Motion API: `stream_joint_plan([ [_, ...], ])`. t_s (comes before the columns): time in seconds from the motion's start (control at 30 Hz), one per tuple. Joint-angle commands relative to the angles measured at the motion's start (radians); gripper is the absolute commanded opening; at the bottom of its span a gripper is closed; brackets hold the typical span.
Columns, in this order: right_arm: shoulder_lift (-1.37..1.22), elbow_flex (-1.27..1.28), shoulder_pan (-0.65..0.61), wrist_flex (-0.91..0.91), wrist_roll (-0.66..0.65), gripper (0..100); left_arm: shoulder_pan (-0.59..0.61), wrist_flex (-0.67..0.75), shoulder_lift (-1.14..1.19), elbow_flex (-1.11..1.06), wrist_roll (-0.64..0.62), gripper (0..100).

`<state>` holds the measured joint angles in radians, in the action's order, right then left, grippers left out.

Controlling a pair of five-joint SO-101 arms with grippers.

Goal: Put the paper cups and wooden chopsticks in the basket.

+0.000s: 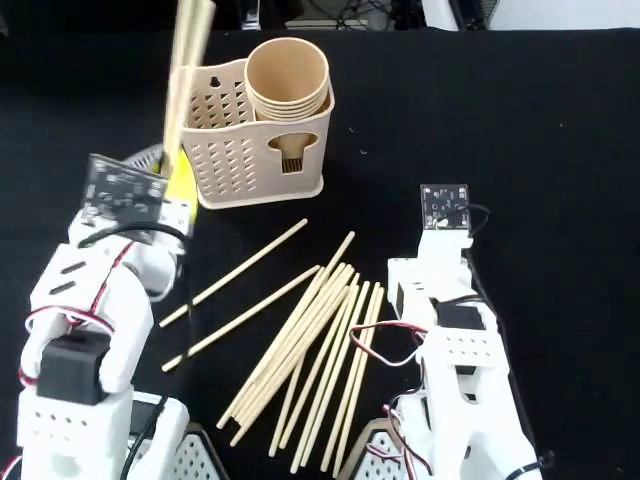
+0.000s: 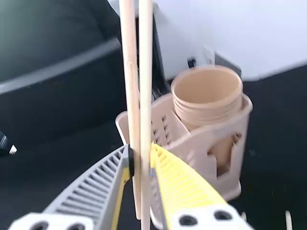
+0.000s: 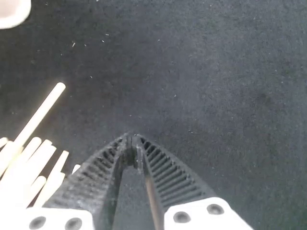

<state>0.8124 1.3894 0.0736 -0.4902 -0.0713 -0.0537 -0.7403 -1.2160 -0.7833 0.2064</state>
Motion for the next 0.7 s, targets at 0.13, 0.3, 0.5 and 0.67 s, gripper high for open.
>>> stream_joint_plan([
  [0.13,0.016,-0.004,0.006,0.021,-0.012,1.2,0.093,0.445,-0.008,-0.079,-0.157,3],
  [0.3,0.015,-0.004,0.006,0.021,-0.012,1.2,0.081,0.598,0.029,-0.081,-0.282,3],
  [0.5,0.015,-0.004,0.006,0.023,-0.012,1.2,0.048,0.69,0.305,0.051,-0.298,3],
  [0.67,0.013,0.007,0.009,0.051,-0.012,1.2,0.048,0.69,0.517,0.193,-0.298,3],
])
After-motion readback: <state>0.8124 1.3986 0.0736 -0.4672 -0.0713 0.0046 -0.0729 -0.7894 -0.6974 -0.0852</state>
